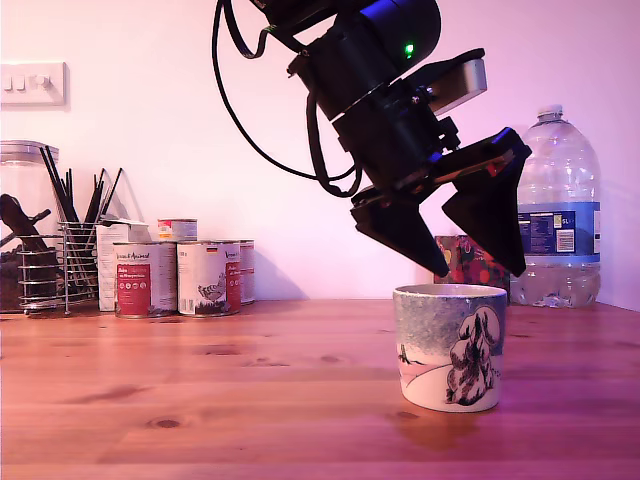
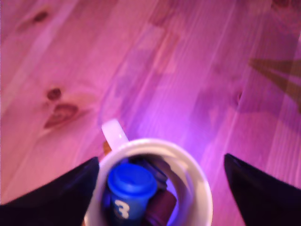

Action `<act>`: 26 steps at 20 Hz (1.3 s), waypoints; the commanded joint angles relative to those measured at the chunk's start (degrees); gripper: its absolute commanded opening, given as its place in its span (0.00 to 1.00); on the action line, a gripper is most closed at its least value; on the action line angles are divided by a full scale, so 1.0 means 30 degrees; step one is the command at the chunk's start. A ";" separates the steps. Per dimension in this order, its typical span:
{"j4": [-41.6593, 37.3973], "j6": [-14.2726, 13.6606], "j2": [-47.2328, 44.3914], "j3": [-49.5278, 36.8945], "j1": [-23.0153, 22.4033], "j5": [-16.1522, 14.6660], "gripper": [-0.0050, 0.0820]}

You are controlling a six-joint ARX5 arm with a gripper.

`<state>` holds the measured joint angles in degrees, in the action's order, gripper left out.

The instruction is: Pick up the coffee capsules from the table one by one and drop them inside the nearest coffee cup

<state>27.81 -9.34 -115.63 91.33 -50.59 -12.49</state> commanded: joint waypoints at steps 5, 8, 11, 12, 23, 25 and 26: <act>-0.1887 -0.0474 0.1078 -0.0204 0.0080 -0.0175 0.04; -0.3774 -0.0372 0.2470 -0.1778 0.0444 -0.0138 0.04; -0.6586 0.0393 0.4663 -0.4714 0.0976 0.0328 0.04; -0.7402 0.0707 0.5450 -0.5727 0.1268 0.0474 0.04; -1.0025 0.2346 1.3886 -1.4535 0.5821 0.3118 0.04; -0.9209 0.2324 1.4761 -1.4702 0.6426 0.3118 0.04; -0.8954 0.2324 1.5067 -1.4702 0.6630 0.3111 0.04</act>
<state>0.49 -2.70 -70.17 48.10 -30.48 -3.03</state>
